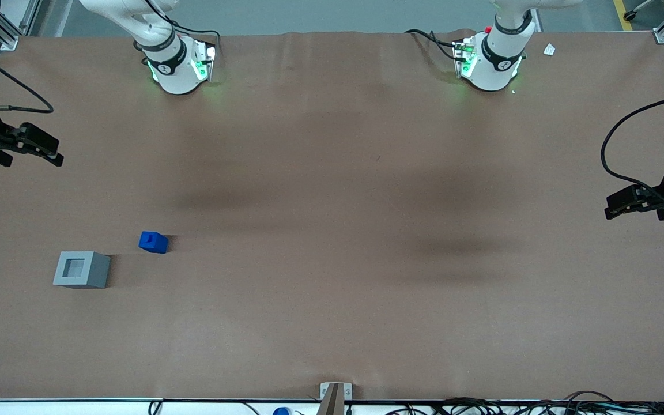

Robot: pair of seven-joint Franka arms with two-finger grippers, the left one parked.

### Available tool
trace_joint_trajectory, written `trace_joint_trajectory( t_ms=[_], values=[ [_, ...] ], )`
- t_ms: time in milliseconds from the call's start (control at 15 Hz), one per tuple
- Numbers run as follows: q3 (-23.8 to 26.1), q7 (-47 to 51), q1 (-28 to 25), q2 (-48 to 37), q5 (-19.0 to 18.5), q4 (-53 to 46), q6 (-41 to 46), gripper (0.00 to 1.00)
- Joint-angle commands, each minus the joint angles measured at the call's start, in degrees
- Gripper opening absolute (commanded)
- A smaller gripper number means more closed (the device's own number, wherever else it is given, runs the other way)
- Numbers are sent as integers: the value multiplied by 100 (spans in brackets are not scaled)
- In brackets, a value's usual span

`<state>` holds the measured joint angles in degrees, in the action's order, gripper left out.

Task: Insert blue part into gray base with right arm
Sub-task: 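Move the open right gripper over the small blue block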

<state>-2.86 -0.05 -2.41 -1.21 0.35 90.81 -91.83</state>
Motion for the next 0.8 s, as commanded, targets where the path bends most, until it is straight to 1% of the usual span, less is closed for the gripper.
trace_joint_trajectory(
  t_ms=[0,333,600,733],
  values=[
    [-4,23,-5,-90,0,24,7,100],
    [-4,41,22,-11,-53,16,-19,100],
    [-13,102,13,506,-70,42,-133,100],
    [-13,102,39,866,-61,112,-553,100]
  ],
)
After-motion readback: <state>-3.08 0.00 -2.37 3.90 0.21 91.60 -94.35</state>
